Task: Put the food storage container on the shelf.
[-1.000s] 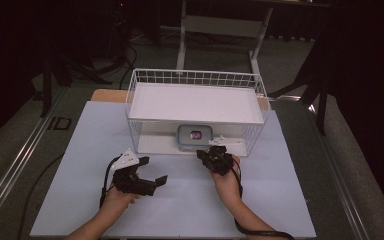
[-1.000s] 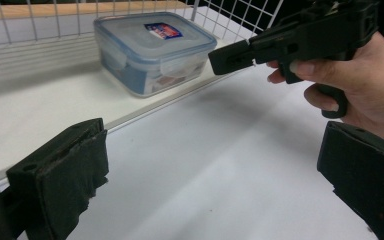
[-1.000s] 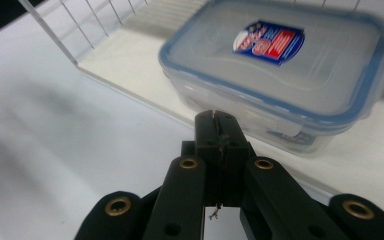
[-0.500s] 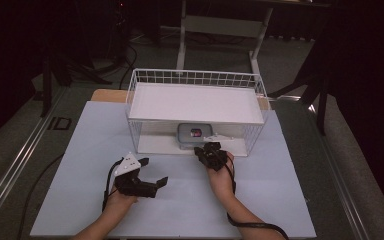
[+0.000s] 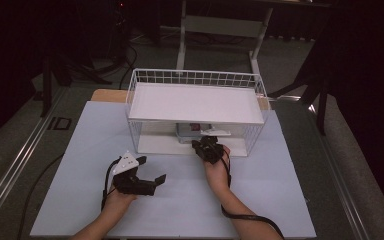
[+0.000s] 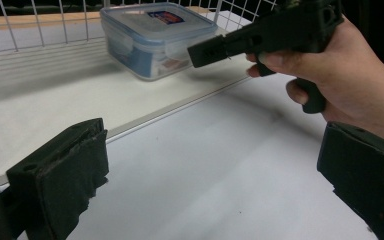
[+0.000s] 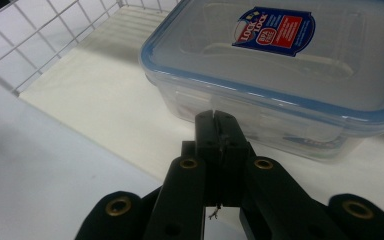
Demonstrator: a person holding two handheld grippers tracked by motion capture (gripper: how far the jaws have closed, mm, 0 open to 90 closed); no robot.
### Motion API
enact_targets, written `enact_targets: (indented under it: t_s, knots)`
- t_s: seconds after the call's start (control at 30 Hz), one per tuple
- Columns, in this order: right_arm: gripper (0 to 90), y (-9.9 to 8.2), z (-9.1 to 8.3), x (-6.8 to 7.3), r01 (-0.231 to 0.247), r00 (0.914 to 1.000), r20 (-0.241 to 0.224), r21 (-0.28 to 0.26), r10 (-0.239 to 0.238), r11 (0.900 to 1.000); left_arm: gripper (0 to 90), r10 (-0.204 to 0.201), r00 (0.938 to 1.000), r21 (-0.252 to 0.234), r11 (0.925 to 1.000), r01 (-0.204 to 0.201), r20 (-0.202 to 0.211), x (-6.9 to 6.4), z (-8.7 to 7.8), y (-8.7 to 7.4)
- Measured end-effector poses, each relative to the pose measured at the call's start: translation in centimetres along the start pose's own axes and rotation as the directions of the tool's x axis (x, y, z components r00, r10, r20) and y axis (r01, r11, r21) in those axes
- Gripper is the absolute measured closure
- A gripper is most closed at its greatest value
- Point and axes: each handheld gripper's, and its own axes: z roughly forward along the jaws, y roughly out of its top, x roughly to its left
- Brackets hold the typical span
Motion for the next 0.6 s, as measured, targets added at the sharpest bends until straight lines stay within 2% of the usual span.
enact_targets:
  t_s: [0.07,0.17,0.2,0.23,0.37,0.5,0.6]
  knots:
    - [90.0,0.2,0.2,0.0,-0.008,1.0,0.0,-0.006,0.008,0.9999,1.0,-0.009,0.9998,0.011,0.9999,0.009,0.02,0.1,0.0,-0.1]
    - [90.0,0.4,0.3,0.0,-0.015,0.9999,0.006,-0.01,0.015,0.9998,1.0,-0.01,0.9998,0.017,0.9998,0.01,0.017,0.2,0.0,-0.2]
    - [90.0,0.6,0.4,0.1,-0.032,0.9995,0.009,-0.01,0.032,0.9994,1.0,-0.013,0.9998,0.019,0.9997,0.013,0.013,0.3,0.0,-0.2]
    - [90.0,0.7,0.6,0.0,-0.015,0.9998,0.014,-0.018,0.015,0.9997,1.0,-0.013,0.9999,0.021,0.9997,0.013,0.01,0.3,0.0,-0.3]
    - [90.0,1.0,0.9,0.1,-0.004,0.9996,0.029,-0.018,0.005,0.9998,1.0,-0.011,0.9998,0.019,0.9998,0.011,0.015,0.3,0.0,-0.3]
    - [90.0,1.0,1.3,-0.2,-0.012,0.9995,0.03,-0.009,0.012,0.9999,1.0,-0.009,0.9998,0.021,0.9998,0.008,0.018,0.2,0.0,-0.3]
    - [90.0,0.9,1.4,-0.1,0.013,0.9993,0.036,-0.006,-0.013,0.9999,1.0,-0.014,0.9997,0.023,0.9997,0.013,0.019,0.2,0.0,-0.4]
